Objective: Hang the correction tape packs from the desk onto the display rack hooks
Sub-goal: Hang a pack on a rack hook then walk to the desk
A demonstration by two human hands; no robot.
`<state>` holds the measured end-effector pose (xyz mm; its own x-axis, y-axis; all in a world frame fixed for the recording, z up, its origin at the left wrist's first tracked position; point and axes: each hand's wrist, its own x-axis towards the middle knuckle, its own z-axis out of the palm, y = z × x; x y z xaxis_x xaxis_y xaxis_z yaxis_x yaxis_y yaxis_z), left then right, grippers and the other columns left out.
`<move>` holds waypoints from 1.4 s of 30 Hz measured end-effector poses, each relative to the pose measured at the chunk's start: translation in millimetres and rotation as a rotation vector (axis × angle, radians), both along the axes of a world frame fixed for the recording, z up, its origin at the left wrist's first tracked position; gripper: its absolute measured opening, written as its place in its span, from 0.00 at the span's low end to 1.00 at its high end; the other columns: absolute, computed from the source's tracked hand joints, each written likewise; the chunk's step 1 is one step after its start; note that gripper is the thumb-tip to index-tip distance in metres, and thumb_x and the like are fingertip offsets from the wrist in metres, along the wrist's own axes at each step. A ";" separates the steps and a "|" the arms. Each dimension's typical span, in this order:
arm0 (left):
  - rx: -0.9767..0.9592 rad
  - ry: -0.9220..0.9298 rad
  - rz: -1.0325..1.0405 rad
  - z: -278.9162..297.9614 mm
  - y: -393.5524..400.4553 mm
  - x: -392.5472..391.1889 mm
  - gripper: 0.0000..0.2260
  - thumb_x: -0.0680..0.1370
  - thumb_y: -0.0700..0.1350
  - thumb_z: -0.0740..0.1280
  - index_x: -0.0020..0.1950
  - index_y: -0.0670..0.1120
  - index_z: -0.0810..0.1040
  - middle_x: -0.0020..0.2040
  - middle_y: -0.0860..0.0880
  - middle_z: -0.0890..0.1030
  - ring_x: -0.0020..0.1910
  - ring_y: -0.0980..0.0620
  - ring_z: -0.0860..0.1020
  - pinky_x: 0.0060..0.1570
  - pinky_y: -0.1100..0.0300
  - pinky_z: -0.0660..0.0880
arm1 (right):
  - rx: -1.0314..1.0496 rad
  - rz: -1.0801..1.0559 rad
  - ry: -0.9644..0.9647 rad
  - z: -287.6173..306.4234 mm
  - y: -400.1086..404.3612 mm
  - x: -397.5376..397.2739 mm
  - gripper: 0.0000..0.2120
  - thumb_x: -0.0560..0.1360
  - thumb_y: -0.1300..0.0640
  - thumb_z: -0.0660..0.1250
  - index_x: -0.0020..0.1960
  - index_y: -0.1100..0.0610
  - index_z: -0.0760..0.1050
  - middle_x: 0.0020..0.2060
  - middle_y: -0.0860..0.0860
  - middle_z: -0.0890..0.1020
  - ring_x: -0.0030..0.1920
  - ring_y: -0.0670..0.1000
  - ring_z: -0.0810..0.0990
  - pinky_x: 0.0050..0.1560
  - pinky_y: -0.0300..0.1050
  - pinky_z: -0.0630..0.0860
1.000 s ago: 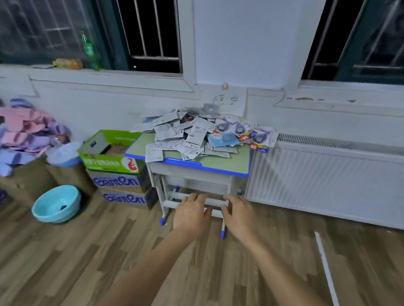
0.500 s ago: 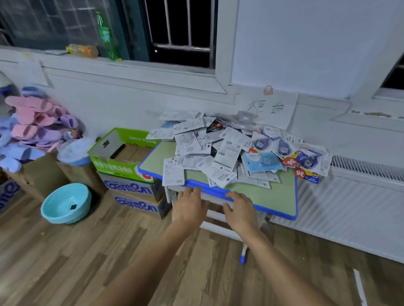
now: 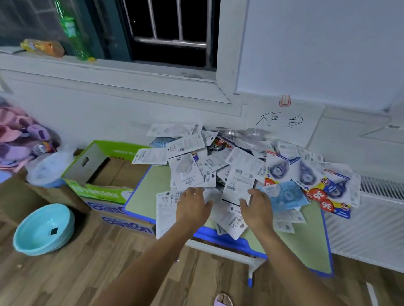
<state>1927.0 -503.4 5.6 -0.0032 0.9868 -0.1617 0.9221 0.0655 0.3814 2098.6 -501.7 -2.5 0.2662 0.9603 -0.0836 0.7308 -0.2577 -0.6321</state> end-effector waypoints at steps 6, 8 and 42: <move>-0.060 -0.071 -0.121 -11.0 64.0 47.4 0.23 0.79 0.54 0.62 0.70 0.44 0.66 0.65 0.43 0.72 0.64 0.43 0.70 0.62 0.51 0.69 | 0.037 0.023 -0.075 -9.8 70.0 26.5 0.23 0.74 0.66 0.65 0.68 0.60 0.68 0.64 0.58 0.71 0.66 0.58 0.66 0.64 0.48 0.63; -0.084 -0.069 -0.135 -17.2 79.1 67.6 0.26 0.78 0.56 0.63 0.72 0.45 0.64 0.67 0.43 0.69 0.65 0.43 0.69 0.62 0.51 0.70 | 0.031 0.065 -0.177 -15.5 89.0 36.3 0.28 0.72 0.66 0.66 0.71 0.59 0.64 0.68 0.57 0.68 0.69 0.57 0.63 0.68 0.46 0.61; 0.214 -0.507 -0.170 -2.8 144.1 66.6 0.31 0.67 0.57 0.67 0.69 0.49 0.70 0.65 0.50 0.74 0.64 0.50 0.71 0.64 0.49 0.68 | 0.312 0.021 -0.181 -6.7 142.2 33.7 0.11 0.75 0.66 0.65 0.55 0.60 0.79 0.42 0.56 0.84 0.45 0.56 0.81 0.58 0.53 0.71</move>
<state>1993.6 -359.3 2.8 0.1840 0.9776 0.1019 0.6114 -0.1950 0.7669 2132.4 -359.5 -9.3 0.2301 0.9375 0.2612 0.8409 -0.0565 -0.5382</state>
